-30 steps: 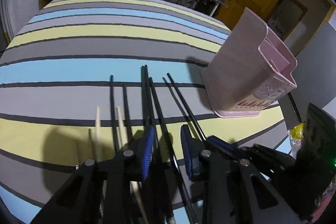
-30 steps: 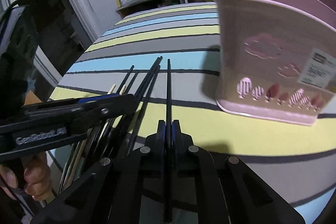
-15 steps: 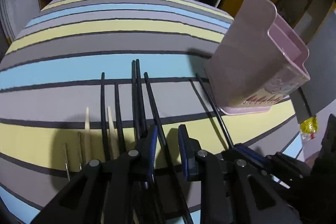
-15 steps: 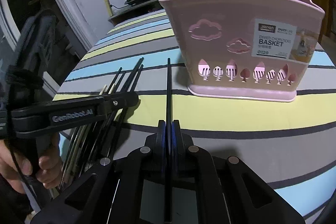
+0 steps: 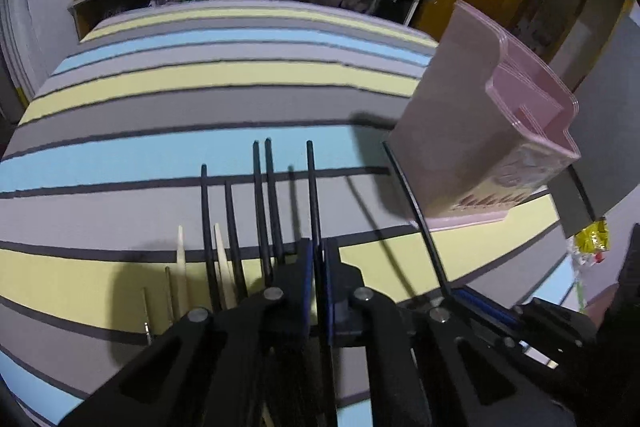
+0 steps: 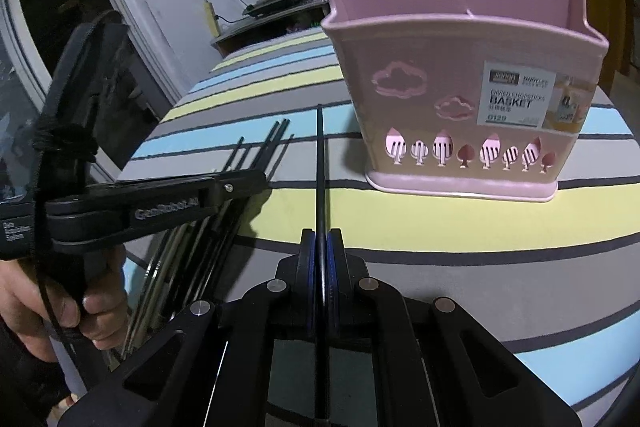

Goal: Organize utensils
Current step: 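Lift the black chopsticks with both tools and carry them above the pink basket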

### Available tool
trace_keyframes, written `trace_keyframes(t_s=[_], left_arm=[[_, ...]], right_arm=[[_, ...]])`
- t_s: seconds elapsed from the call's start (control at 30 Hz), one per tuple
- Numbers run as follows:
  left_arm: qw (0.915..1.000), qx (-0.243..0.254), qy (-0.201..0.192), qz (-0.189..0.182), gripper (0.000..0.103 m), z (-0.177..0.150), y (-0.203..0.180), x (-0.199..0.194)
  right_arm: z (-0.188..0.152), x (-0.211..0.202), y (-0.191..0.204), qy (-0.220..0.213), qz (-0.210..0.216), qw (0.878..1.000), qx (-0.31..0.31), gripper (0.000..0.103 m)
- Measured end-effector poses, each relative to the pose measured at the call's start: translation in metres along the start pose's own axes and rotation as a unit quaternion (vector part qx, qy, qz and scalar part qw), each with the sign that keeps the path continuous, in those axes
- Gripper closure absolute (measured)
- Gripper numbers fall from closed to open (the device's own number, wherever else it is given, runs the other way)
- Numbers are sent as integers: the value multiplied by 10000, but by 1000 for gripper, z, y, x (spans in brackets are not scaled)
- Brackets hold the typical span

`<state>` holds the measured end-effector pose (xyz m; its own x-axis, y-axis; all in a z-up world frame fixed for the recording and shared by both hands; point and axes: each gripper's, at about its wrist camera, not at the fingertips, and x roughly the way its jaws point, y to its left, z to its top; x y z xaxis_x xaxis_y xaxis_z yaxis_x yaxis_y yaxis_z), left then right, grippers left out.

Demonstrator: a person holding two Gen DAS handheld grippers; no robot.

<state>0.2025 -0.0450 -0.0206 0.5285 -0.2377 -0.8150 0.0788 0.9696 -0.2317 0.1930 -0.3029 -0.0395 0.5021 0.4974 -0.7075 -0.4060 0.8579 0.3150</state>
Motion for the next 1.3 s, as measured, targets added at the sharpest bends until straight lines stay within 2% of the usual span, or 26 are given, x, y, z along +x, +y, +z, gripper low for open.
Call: trace_keyframes(t_s=[0.2, 0.33, 0.4, 0.8, 0.97, 1.1, 1.3], left_arm=[[9998, 64, -28, -161, 98, 1, -1, -15], [9996, 91, -64, -243, 98, -1, -1, -21], [9996, 102, -57, -255, 98, -4, -5, -24], [9994, 40, -103, -331, 98, -5, -1, -38], [9993, 33, -121, -362, 98, -6, 1, -43], [9990, 59, -199, -399, 98, -4, -1, -51], [9976, 167, -421, -531, 98, 1, -6, -78]], right_arm=[[-1, -3, 0, 131, -35, 9999, 45, 97], [-6, 7, -6, 707, -251, 9971, 77, 97], [-9, 11, -6, 853, -331, 9958, 11, 97], [18, 39, 3, 919, -639, 9933, -294, 96], [27, 46, 2, 956, -546, 9936, -260, 96], [27, 34, 5, 838, -439, 9952, -253, 97], [35, -11, 17, 334, -282, 9987, -243, 97]])
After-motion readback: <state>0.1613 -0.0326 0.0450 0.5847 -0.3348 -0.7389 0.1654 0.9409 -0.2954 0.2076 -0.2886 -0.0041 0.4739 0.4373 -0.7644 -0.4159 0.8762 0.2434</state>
